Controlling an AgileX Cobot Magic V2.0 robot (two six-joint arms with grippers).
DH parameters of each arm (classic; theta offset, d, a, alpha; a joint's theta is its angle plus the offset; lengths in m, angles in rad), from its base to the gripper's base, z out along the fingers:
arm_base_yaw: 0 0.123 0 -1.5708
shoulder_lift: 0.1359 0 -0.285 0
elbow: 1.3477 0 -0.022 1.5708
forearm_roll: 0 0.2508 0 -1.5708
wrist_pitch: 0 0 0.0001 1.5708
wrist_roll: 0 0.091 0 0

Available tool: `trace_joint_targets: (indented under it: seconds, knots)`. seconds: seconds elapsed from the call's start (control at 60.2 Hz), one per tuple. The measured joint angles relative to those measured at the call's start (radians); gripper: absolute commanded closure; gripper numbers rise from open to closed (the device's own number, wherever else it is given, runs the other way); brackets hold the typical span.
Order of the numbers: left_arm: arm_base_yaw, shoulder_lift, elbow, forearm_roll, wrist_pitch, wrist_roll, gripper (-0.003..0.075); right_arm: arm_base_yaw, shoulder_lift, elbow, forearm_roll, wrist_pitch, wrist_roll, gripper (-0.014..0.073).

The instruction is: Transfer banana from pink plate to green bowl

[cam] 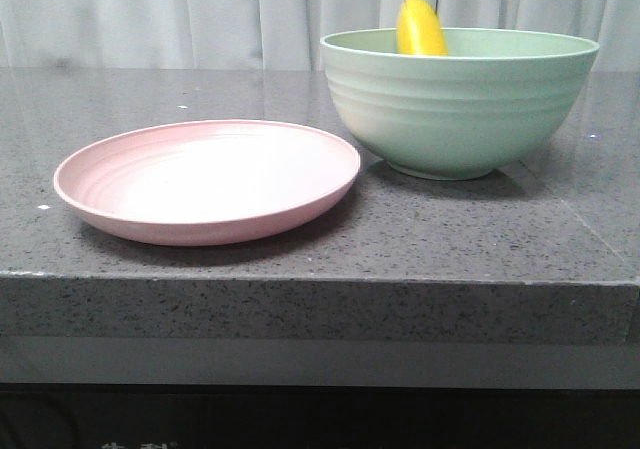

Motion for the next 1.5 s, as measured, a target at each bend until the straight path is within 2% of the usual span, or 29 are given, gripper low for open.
trace_joint_targets:
  seconds: [0.632,0.748,0.964,1.064,1.496]
  knots:
    - [0.000,0.000,0.000,0.000,0.000,0.000,0.0738,0.000,0.000,0.005,0.000,-0.007,-0.002,0.0654]
    - [0.000,0.000,0.000,0.000,0.000,0.000,0.0738,0.000,-0.002,0.071,-0.002,-0.106,-0.002,0.0654]
    - [0.000,0.000,0.000,0.000,0.000,0.000,0.0738,0.000,-0.089,0.314,-0.016,-0.304,-0.002,0.0654]
    - [0.000,0.000,0.000,0.000,0.000,0.000,0.0738,0.000,-0.141,0.362,-0.017,-0.312,-0.002,0.0654]
    - [0.000,0.000,0.000,0.000,0.000,0.000,0.0738,-0.002,-0.153,0.367,-0.017,-0.294,-0.002,0.0654]
